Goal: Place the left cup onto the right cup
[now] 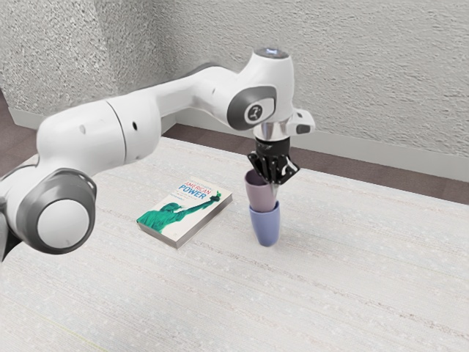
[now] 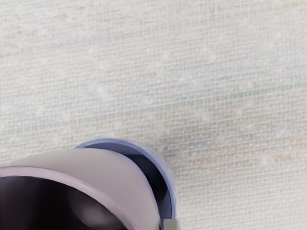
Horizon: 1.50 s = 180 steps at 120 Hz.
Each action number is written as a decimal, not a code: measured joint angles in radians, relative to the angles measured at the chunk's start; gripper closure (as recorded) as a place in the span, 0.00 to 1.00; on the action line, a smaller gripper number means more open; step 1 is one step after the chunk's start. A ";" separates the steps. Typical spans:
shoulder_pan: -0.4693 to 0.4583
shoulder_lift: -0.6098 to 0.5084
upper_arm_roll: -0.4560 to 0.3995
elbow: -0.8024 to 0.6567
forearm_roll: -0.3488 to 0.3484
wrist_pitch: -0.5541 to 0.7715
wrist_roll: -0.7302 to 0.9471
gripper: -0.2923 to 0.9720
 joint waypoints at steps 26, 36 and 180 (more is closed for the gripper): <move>0.001 0.004 -0.013 0.000 -0.007 0.002 0.000 0.63; 0.002 0.003 -0.017 0.000 -0.009 0.000 0.000 0.50; -0.146 -0.494 0.176 -0.409 -0.134 -0.013 -0.028 0.23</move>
